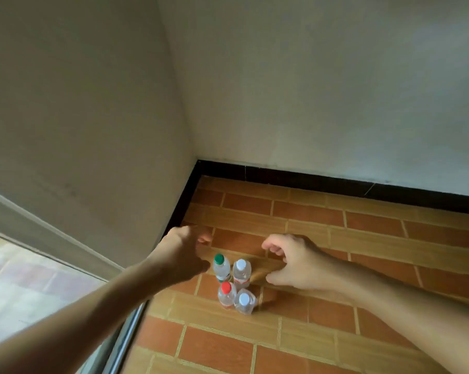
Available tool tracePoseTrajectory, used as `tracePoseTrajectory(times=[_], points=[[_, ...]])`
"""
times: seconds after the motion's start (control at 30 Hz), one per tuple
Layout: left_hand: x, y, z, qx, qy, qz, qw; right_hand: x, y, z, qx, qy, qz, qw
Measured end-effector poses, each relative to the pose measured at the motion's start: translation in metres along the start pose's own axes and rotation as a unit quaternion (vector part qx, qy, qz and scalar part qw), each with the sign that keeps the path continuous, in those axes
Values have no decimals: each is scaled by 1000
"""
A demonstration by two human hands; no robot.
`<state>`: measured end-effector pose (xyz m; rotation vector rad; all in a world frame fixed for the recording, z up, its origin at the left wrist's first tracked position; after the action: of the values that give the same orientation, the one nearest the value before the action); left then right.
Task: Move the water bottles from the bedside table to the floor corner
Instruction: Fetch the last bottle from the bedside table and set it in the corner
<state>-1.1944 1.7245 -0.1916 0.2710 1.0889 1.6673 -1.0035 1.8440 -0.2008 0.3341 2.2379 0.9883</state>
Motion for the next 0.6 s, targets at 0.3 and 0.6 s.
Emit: tracePoseTrajectory(times=[0.3,0.6], points=[[-101,252,261,29,-140,-3,990,-187,283,-138,-57,28,55,996],[-194,410,475,103,-257,15,961,-352,491,-207,-114,31,141,983]])
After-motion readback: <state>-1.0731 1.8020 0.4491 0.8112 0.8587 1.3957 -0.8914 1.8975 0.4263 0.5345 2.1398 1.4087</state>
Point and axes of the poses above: each hand's wrist, its own x-axis towards the middle knuckle, its own y-axis out of the back of the hand, z = x × y, the point moved 5 cm from there along x, towards the middle knuckle, and after that the axes turned 8 degrees about -x, right-handed, at the moved point
